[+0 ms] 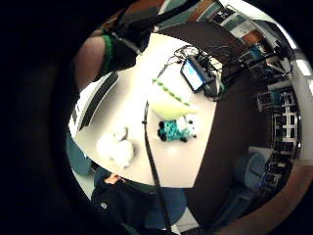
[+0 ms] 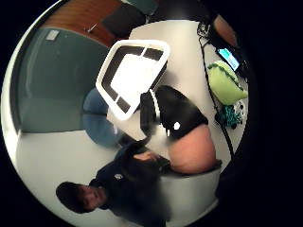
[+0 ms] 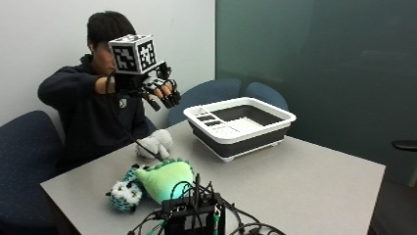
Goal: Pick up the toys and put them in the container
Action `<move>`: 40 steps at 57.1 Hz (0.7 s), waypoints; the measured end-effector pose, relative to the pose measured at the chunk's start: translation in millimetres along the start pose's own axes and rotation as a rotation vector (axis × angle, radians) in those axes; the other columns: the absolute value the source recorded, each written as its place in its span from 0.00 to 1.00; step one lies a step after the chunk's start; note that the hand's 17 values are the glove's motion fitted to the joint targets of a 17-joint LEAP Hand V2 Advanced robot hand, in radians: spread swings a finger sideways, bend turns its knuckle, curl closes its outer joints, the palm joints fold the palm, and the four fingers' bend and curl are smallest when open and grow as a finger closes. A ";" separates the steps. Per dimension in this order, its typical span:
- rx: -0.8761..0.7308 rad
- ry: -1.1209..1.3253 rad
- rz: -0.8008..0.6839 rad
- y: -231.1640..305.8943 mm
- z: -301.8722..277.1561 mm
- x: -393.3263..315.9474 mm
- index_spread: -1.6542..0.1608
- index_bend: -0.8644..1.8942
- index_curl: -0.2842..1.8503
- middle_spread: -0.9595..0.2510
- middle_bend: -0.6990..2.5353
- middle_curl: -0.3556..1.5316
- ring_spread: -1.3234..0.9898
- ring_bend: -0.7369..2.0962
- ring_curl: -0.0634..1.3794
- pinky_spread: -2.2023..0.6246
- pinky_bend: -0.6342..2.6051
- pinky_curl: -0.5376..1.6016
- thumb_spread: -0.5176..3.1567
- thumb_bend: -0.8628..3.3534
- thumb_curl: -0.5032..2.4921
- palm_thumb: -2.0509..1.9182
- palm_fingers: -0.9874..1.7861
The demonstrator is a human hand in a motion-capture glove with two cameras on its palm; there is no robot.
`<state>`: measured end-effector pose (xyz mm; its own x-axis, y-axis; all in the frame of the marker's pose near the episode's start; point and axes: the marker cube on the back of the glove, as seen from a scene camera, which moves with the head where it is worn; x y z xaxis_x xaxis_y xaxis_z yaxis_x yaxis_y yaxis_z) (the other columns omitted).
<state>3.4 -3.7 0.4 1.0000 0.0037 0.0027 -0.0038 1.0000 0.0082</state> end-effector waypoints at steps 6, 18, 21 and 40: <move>0.002 -0.004 0.020 -5.7 5.9 6.9 0.84 0.39 0.19 0.77 0.30 0.23 0.54 0.38 0.11 0.78 0.34 0.32 0.37 0.22 0.18 0.53 0.55; -0.034 0.022 0.099 -19.5 26.3 29.3 0.79 0.36 0.21 0.76 0.28 0.26 0.52 0.38 0.14 0.78 0.38 0.36 0.49 0.21 0.20 0.52 0.47; -0.053 0.038 0.122 -24.2 32.1 37.4 0.78 0.36 0.21 0.76 0.28 0.27 0.53 0.38 0.14 0.78 0.39 0.37 0.50 0.21 0.21 0.51 0.45; -0.156 0.096 0.232 -58.0 100.8 83.1 0.75 0.37 0.23 0.76 0.28 0.31 0.55 0.39 0.15 0.79 0.44 0.40 0.52 0.20 0.23 0.51 0.37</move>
<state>86.5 -62.3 100.9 0.9680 0.2261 -0.1086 -0.2398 0.9613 -0.1355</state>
